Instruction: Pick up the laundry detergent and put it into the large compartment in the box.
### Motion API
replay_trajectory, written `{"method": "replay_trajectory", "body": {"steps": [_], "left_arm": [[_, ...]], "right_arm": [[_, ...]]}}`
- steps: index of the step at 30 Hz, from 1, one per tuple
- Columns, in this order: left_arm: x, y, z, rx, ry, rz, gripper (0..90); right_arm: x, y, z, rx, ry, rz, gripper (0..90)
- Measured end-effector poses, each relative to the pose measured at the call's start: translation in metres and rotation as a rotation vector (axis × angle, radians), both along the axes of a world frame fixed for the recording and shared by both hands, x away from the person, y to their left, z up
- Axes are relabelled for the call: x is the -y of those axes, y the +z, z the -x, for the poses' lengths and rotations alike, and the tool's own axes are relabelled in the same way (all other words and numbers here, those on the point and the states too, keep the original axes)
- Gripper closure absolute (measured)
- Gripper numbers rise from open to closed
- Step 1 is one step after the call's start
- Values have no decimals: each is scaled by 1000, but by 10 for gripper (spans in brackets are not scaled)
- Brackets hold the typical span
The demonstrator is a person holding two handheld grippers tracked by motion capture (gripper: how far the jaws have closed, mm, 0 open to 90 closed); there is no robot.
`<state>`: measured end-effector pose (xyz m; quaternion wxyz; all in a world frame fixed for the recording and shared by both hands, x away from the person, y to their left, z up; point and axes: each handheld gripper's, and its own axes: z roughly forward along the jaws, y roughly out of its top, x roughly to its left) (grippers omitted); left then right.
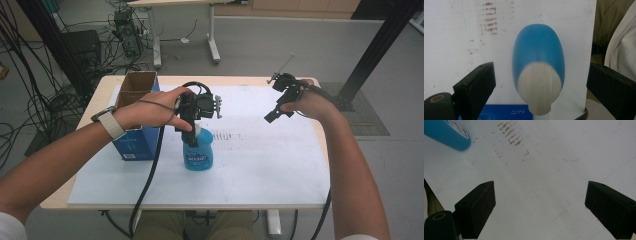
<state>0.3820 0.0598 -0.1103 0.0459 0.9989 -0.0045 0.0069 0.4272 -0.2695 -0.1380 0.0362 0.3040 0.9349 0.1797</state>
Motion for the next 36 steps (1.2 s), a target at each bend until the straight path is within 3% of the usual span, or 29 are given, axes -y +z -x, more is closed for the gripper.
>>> {"method": "replay_trajectory", "body": {"steps": [36], "left_arm": [[-7,0,3,7,20,18,92]], "right_arm": [[0,3,3,13,4,-7,98]]}}
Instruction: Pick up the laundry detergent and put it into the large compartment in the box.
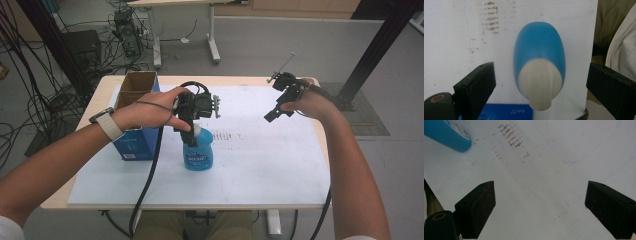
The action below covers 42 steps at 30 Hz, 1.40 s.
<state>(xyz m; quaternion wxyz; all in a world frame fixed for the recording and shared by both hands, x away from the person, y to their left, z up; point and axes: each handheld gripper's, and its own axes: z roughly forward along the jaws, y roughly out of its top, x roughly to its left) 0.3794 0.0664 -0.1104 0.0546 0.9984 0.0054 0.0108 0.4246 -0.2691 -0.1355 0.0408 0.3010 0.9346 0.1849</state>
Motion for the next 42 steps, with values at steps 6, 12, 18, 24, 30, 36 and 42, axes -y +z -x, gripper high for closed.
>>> {"method": "replay_trajectory", "body": {"steps": [6,12,18,24,30,36,42], "left_arm": [[0,1,0,2,-1,-5,92],[-1,-1,0,1,2,-4,92],[-2,-1,-1,1,4,-3,92],[-2,-1,-1,1,5,0,92],[-2,-2,-1,3,5,5,92],[-1,-3,-1,2,6,0,92],[-2,-2,-1,4,7,3,92]], "right_arm": [[0,0,0,1,-1,0,98],[0,0,0,4,-2,3,98],[-1,0,0,1,-6,4,98],[-1,0,-1,2,-3,5,98],[-1,0,-1,1,-4,6,98],[-1,0,0,0,-7,6,98],[-2,0,0,0,-7,7,98]]}}
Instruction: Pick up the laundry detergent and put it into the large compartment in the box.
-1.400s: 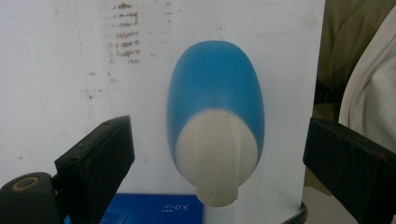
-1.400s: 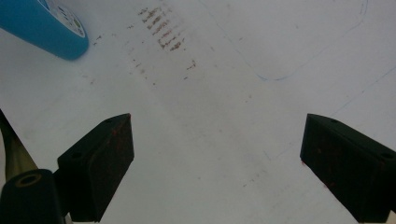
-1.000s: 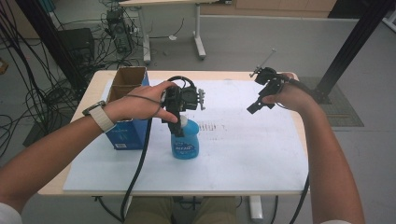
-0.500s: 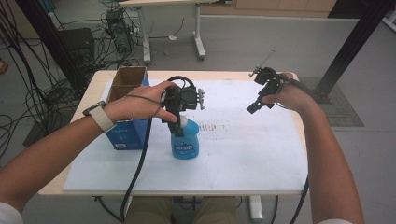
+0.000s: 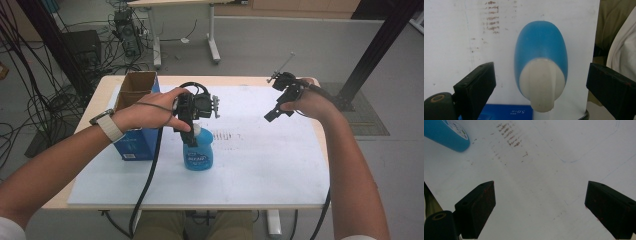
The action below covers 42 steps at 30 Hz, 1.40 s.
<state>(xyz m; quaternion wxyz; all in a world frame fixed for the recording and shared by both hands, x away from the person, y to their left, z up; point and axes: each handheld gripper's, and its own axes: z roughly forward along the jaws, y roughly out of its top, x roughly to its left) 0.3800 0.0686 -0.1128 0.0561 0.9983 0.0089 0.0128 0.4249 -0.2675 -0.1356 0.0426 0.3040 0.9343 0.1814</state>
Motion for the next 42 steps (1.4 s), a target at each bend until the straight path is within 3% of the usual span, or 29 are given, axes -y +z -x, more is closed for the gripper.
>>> {"method": "replay_trajectory", "body": {"steps": [42], "left_arm": [[-3,-2,-1,-1,5,13,93]], "right_arm": [[0,-1,-1,1,7,1,95]]}}
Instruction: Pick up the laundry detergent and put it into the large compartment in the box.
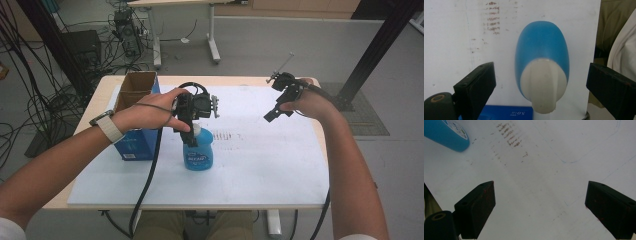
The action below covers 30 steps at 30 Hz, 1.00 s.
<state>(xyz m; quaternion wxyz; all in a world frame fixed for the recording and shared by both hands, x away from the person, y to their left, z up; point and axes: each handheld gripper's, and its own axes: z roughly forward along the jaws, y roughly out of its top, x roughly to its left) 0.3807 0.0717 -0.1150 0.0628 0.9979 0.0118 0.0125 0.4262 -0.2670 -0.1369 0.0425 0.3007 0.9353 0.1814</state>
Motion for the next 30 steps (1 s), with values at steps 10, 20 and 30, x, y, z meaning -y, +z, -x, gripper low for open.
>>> {"method": "replay_trajectory", "body": {"steps": [10,20,30], "left_arm": [[0,-1,0,-2,-3,0,93],[0,-2,-1,-4,-8,3,96],[-1,-4,0,-5,-4,5,96]], "right_arm": [[1,-1,0,0,-4,-3,95],[2,-1,1,3,-3,-4,95],[1,-1,1,5,0,-4,95]]}}
